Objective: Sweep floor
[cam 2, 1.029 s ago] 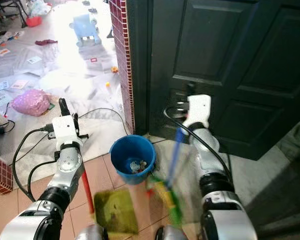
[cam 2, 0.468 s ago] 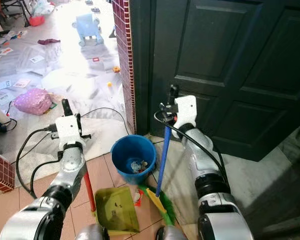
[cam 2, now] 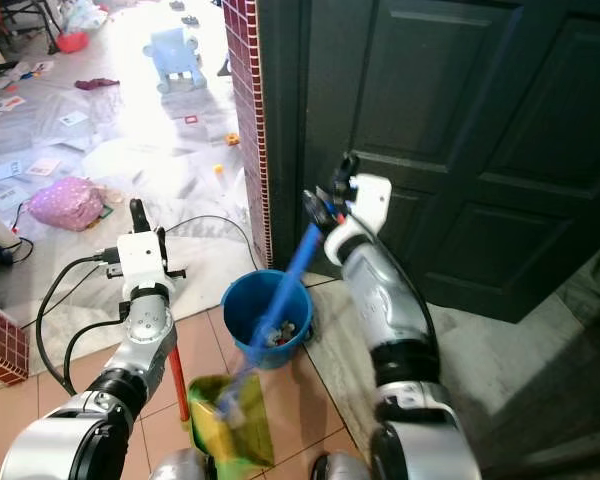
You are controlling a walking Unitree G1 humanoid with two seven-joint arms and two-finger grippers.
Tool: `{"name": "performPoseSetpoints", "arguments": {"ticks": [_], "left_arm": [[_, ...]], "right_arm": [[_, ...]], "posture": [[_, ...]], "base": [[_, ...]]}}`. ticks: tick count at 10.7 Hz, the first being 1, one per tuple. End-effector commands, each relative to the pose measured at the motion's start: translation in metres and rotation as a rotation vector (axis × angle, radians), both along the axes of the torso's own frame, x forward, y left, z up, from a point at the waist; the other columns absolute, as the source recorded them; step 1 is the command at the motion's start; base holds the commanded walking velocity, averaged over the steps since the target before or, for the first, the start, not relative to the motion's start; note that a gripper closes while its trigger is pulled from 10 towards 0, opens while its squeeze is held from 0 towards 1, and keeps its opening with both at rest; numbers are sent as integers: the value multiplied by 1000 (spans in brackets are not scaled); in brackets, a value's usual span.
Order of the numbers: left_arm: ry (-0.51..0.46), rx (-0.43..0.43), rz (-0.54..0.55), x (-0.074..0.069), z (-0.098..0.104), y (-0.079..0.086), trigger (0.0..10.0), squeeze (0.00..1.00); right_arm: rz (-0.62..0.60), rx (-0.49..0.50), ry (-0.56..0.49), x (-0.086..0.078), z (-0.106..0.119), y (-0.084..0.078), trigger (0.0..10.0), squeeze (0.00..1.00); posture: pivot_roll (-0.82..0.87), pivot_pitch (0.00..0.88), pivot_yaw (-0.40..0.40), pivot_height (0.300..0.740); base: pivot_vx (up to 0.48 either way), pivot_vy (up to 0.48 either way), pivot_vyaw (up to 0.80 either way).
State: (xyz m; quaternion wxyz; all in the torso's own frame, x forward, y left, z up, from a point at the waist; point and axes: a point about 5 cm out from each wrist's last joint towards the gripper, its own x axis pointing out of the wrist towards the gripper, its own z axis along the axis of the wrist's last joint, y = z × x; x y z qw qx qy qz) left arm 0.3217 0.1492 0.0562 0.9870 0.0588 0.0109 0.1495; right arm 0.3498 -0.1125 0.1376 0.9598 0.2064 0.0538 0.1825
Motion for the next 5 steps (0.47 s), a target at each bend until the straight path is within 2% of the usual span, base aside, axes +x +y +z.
{"name": "performPoseSetpoints", "arguments": {"ticks": [1, 2, 3, 5], "left_arm": [[6, 9, -2, 2, 1, -1, 10000, 0], [-14, 31, -26, 5, 6, -2, 10000, 0], [-53, 63, -62, 8, 13, -4, 10000, 0], [-46, 38, -86, 10, 14, -6, 10000, 0]], "right_arm": [[15, 8, -106, 5, 29, 2, 10000, 0], [54, -126, -202, 3, 39, 4, 10000, 0], [69, -168, -216, 0, 40, 4, 10000, 0], [66, -225, -205, -4, 34, -3, 10000, 0]], "posture": [[-121, 0, 1, 740], [-123, 0, 1, 740], [-124, 0, 1, 740], [-119, 0, 1, 740]], "base": [[0, 0, 0], [0, 0, 0], [0, 0, 0], [0, 0, 0]]}}
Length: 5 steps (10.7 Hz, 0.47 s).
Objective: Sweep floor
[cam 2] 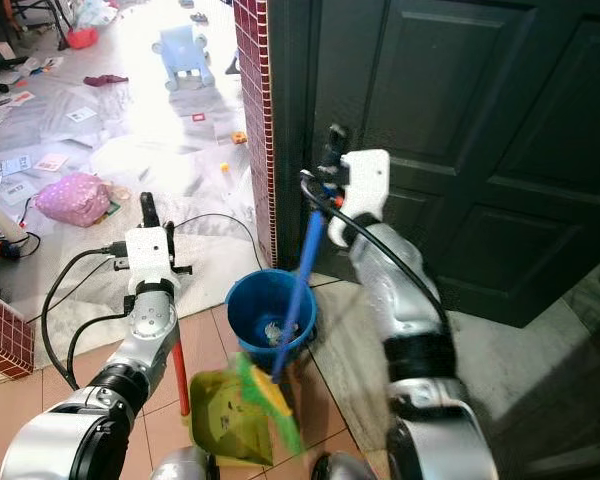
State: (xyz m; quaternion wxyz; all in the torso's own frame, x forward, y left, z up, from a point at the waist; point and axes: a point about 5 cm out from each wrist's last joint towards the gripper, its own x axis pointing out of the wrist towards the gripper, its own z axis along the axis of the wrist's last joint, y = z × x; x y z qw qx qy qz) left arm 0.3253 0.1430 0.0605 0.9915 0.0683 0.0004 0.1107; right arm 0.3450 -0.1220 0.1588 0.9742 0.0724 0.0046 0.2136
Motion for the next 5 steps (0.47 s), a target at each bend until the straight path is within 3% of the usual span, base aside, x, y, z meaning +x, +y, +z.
{"name": "performPoseSetpoints", "arguments": {"ticks": [1, 2, 4, 5], "left_arm": [[-15, 12, -24, 6, 8, 0, 10000, 0], [2, 6, -95, 4, 5, -1, 10000, 0], [29, -42, -105, 3, 1, 6, 10000, 0], [42, -21, -110, 2, 0, 8, 10000, 0]], "right_arm": [[26, -16, -66, -1, 13, 6, 10000, 0], [37, -54, -92, -5, 12, 3, 10000, 0], [27, -83, -95, -9, 7, -1, 10000, 0], [46, -97, -90, -12, 3, 2, 10000, 0]], "posture": [[-122, 0, 2, 740], [-125, 0, 4, 740], [-125, 0, 5, 740], [-122, 0, 7, 740]], "base": [[0, 0, 0], [0, 0, 0], [0, 0, 0], [0, 0, 0]]}}
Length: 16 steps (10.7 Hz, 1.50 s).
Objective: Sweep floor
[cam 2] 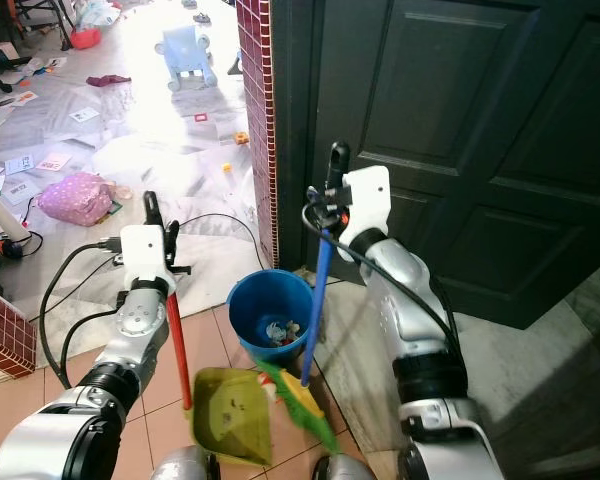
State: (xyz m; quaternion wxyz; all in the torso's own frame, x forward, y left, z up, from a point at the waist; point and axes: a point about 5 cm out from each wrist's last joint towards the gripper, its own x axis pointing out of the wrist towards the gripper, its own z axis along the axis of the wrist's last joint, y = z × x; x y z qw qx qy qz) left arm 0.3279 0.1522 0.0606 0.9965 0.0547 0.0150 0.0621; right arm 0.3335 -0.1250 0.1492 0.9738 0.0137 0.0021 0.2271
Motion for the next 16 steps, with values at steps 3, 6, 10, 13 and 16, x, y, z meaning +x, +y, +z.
{"name": "performPoseSetpoints", "arguments": {"ticks": [3, 6, 10, 13, 16], "left_arm": [[76, 92, -13, 0, -7, 0, 10000, 0], [23, 44, 100, -2, -2, 7, 10000, 0], [18, 78, 121, -7, -3, 15, 10000, 0], [34, 16, 152, -10, -8, 14, 10000, 0], [66, -15, 147, -10, -11, 3, 10000, 0]], "right_arm": [[73, -46, -81, -3, 15, 3, 10000, 0], [82, -177, -1, -8, 0, -19, 10000, 0], [-73, -245, -54, -17, -10, -38, 10000, 0], [-222, -320, -72, -15, -13, -52, 10000, 0], [-180, -103, 92, -15, -32, -22, 10000, 0]], "posture": [[-121, 0, 8, 740], [-131, 53, -3, 740], [-117, 131, 4, 740], [-119, 151, 1, 740], [-130, 145, -5, 740]], "base": [[0, 0, 0], [0, 0, 0], [0, 0, 0], [0, 0, 0], [0, 0, 0]]}}
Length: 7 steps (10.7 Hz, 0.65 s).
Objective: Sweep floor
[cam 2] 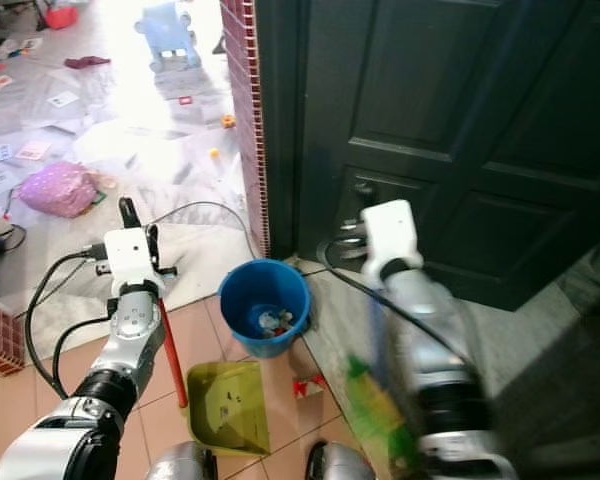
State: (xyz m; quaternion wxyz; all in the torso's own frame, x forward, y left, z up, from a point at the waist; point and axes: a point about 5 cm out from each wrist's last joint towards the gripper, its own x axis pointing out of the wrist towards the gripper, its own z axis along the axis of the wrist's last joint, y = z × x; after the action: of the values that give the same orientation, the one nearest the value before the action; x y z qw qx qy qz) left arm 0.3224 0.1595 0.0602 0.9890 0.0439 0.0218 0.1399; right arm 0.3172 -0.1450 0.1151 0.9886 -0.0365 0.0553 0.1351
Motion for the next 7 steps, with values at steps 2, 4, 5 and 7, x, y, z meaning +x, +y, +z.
{"name": "performPoseSetpoints", "arguments": {"ticks": [2, 4, 5, 7], "left_arm": [[70, -9, -20, -4, -12, -8, 10000, 0], [79, -16, -20, -4, -13, -8, 10000, 0], [95, -28, -34, -4, -15, -11, 10000, 0], [88, -40, -35, -2, -12, -12, 10000, 0]], "right_arm": [[73, 285, -79, 2, 33, 24, 10000, 0], [117, 307, -88, 1, 39, 27, 10000, 0], [162, 294, -92, 0, 43, 26, 10000, 0], [144, 158, -113, 2, 41, 8, 10000, 0]], "posture": [[-133, 135, -9, 740], [-138, 128, -11, 740], [-141, 122, -13, 740], [-143, 104, -11, 740]], "base": [[0, 0, 0], [0, 0, 0], [0, 0, 0], [0, 0, 0]]}}
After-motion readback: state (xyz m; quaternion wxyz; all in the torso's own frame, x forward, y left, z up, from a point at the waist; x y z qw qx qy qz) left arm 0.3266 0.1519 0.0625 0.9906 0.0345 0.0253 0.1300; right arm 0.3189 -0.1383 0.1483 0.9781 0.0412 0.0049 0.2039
